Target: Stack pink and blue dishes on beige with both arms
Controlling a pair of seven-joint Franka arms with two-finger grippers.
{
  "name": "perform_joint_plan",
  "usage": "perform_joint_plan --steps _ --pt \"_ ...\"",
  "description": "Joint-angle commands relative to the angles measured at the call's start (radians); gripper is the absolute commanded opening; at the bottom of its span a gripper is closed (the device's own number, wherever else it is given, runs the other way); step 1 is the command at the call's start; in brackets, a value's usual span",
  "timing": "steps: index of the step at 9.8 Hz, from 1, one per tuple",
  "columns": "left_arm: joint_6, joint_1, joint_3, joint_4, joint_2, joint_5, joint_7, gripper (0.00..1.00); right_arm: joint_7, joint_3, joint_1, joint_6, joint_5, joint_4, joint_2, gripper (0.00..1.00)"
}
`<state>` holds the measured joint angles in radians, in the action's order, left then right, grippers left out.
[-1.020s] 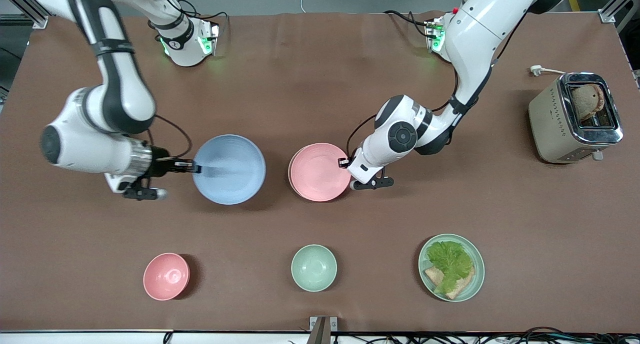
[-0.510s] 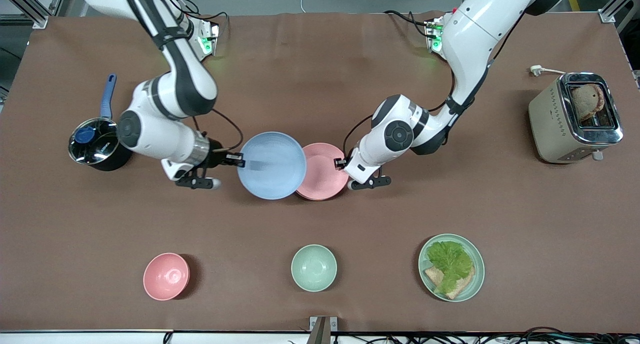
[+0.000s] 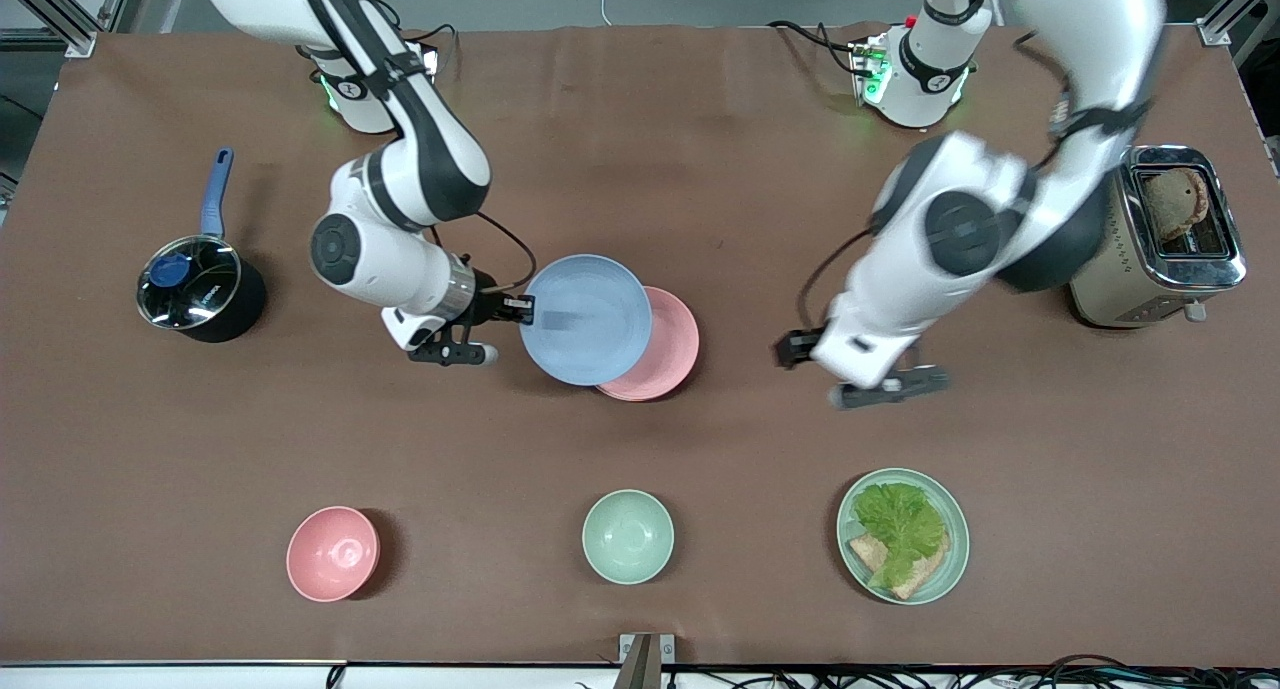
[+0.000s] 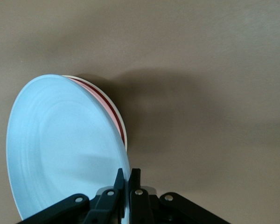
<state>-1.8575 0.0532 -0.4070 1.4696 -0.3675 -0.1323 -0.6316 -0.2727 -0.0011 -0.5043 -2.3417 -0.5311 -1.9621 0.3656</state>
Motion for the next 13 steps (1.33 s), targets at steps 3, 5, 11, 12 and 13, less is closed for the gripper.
perform_joint_plan --steps 3,5,11,12,13 --pt "0.136 -0.137 -0.006 -0.057 0.164 -0.127 0.286 1.0 -0.075 0.009 -0.072 -0.148 0.005 0.002 0.062 0.02" --pt "0.225 -0.157 -0.001 -0.057 0.251 -0.125 0.335 1.0 -0.085 0.009 -0.098 -0.174 0.0 0.002 0.075 0.02" --pt "0.311 -0.049 0.298 0.119 0.459 0.101 0.533 1.0 -0.102 0.009 -0.122 -0.232 0.0 -0.006 0.118 0.14" --pt "0.313 -0.046 0.307 0.148 0.481 0.111 0.532 1.0 -0.103 0.009 -0.12 -0.229 0.0 -0.006 0.119 0.4" --pt "0.329 -0.052 0.304 0.143 0.481 0.111 0.532 1.0 -0.106 0.009 -0.125 -0.235 0.0 -0.006 0.119 0.79"
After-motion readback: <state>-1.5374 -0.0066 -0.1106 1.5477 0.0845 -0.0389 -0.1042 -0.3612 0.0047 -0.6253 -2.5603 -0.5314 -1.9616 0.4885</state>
